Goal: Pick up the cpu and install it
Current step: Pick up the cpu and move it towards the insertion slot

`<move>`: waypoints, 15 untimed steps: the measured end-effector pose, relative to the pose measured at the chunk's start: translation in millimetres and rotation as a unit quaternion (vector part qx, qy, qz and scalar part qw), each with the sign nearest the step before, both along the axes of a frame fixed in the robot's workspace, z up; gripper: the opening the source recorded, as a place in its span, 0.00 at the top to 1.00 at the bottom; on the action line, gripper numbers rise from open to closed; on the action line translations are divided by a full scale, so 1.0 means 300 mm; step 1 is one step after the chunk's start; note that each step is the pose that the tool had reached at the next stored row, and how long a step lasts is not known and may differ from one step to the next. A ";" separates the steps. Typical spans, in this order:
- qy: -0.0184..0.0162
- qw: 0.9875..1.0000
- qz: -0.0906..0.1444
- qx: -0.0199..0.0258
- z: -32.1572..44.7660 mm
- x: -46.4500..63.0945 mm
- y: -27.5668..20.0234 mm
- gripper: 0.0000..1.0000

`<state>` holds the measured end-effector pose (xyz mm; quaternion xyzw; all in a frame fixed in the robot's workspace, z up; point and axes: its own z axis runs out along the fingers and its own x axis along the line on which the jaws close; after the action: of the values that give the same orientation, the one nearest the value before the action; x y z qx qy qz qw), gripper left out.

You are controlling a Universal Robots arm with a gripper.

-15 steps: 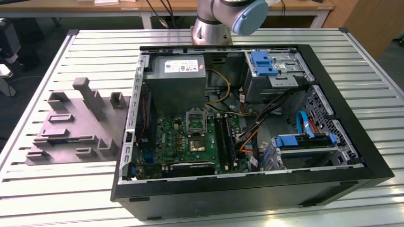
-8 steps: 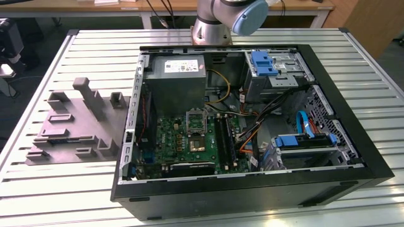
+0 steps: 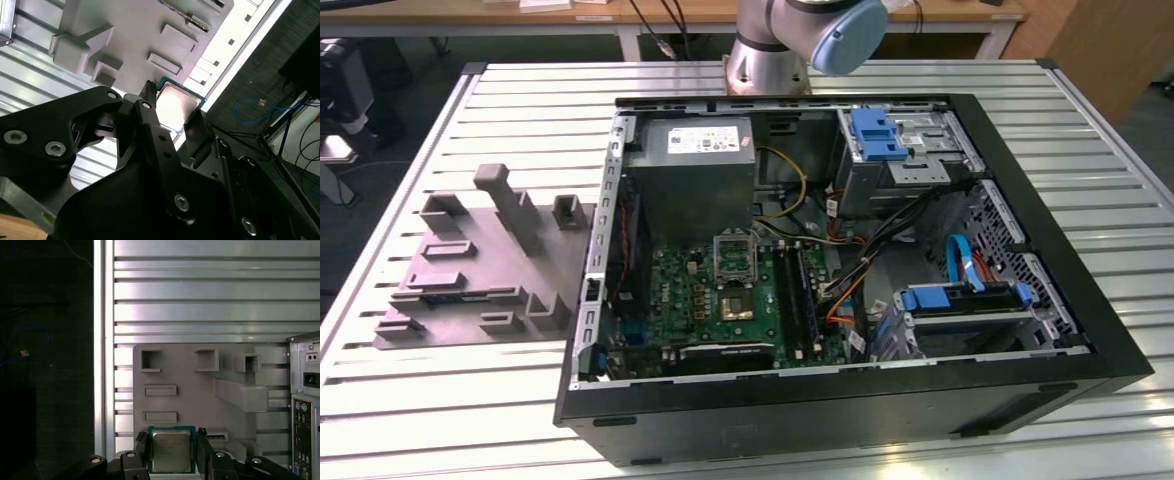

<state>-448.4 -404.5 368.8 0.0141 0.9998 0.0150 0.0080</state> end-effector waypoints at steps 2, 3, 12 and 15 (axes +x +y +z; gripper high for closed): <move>0.000 1.000 0.000 0.000 0.000 0.005 0.000 0.53; 0.000 1.000 0.000 0.000 0.000 0.007 0.000 0.53; 0.000 1.000 0.000 0.000 0.001 0.009 0.000 0.53; 0.000 1.000 0.000 0.000 0.022 0.009 0.000 0.53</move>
<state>-445.7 -404.5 375.6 0.0141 0.9998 0.0150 0.0080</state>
